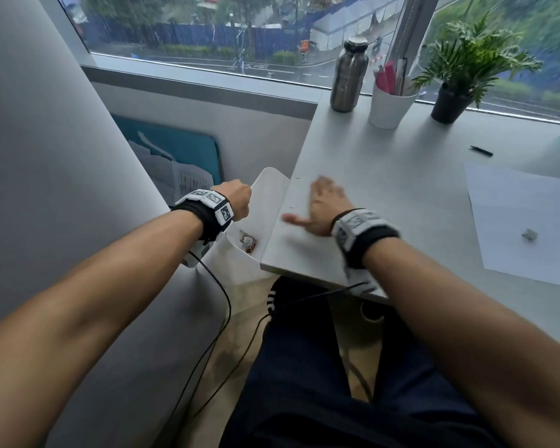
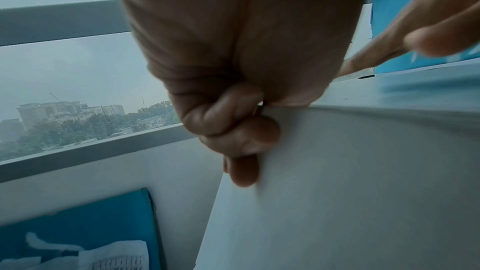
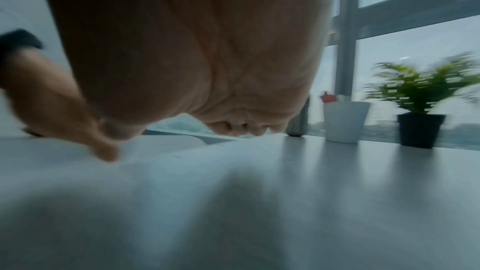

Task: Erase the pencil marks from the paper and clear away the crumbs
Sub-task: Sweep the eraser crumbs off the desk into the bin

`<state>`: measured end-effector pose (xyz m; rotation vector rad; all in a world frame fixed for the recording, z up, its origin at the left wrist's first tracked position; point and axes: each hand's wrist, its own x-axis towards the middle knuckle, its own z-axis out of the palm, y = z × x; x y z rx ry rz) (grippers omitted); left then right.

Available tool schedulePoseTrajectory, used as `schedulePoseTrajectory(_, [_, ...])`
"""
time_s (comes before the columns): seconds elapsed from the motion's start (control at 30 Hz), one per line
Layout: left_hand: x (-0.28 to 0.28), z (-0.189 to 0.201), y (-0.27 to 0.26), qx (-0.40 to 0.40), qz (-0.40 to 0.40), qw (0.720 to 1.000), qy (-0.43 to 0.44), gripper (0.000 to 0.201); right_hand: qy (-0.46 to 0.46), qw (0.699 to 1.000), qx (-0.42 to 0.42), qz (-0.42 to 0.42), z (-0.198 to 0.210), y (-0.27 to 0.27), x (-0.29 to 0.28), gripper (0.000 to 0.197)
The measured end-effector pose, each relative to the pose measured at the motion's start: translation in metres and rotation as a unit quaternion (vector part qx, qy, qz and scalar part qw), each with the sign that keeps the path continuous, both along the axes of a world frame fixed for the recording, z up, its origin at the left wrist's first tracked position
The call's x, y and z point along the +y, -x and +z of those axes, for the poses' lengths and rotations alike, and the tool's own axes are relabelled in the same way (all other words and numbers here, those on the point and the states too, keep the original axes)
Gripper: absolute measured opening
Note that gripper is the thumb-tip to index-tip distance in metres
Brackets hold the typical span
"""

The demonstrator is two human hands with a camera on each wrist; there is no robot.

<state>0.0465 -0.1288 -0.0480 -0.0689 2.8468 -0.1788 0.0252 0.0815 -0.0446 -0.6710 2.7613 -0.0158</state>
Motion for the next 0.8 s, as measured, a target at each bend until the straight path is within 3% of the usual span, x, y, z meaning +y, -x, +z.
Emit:
schedulePoseTrajectory(0.07, [0.002, 0.001, -0.001, -0.002, -0.002, 1.0, -0.002, 0.023, -0.023, 0.994, -0.017, -0.103, -0.003, 0.012, 0.031, 0.119])
schedulePoseTrajectory(0.13, [0.003, 0.0, -0.002, -0.002, -0.002, 1.0, -0.005, 0.023, -0.031, 0.989, -0.056, -0.132, -0.011, 0.006, 0.034, 0.128])
schedulePoseTrajectory(0.23, [0.002, 0.0, -0.003, -0.006, 0.003, 1.0, -0.006, 0.022, 0.018, 0.996, -0.078, -0.034, -0.017, -0.029, -0.017, 0.133])
schedulePoseTrajectory(0.33, [0.004, 0.001, -0.003, -0.005, 0.0, 1.0, -0.01, 0.023, 0.044, 0.991, -0.085, 0.095, -0.014, -0.058, -0.067, 0.123])
schedulePoseTrajectory(0.4, [0.005, 0.001, -0.005, -0.008, 0.001, 1.0, -0.009, 0.024, 0.058, 0.987, -0.094, 0.116, -0.013, -0.061, -0.073, 0.119])
schedulePoseTrajectory(0.57, [0.005, 0.001, -0.009, -0.008, 0.003, 1.0, -0.012, 0.022, 0.037, 0.999, -0.02, 0.007, -0.004, -0.025, -0.006, 0.117])
schedulePoseTrajectory(0.7, [0.006, -0.003, -0.013, -0.014, 0.001, 1.0, -0.017, 0.022, -0.026, 0.989, -0.057, -0.131, -0.006, -0.02, 0.043, 0.125])
schedulePoseTrajectory(0.8, [0.007, -0.002, -0.015, -0.016, 0.006, 1.0, -0.019, 0.023, 0.015, 0.995, -0.075, -0.056, -0.015, -0.06, 0.003, 0.136])
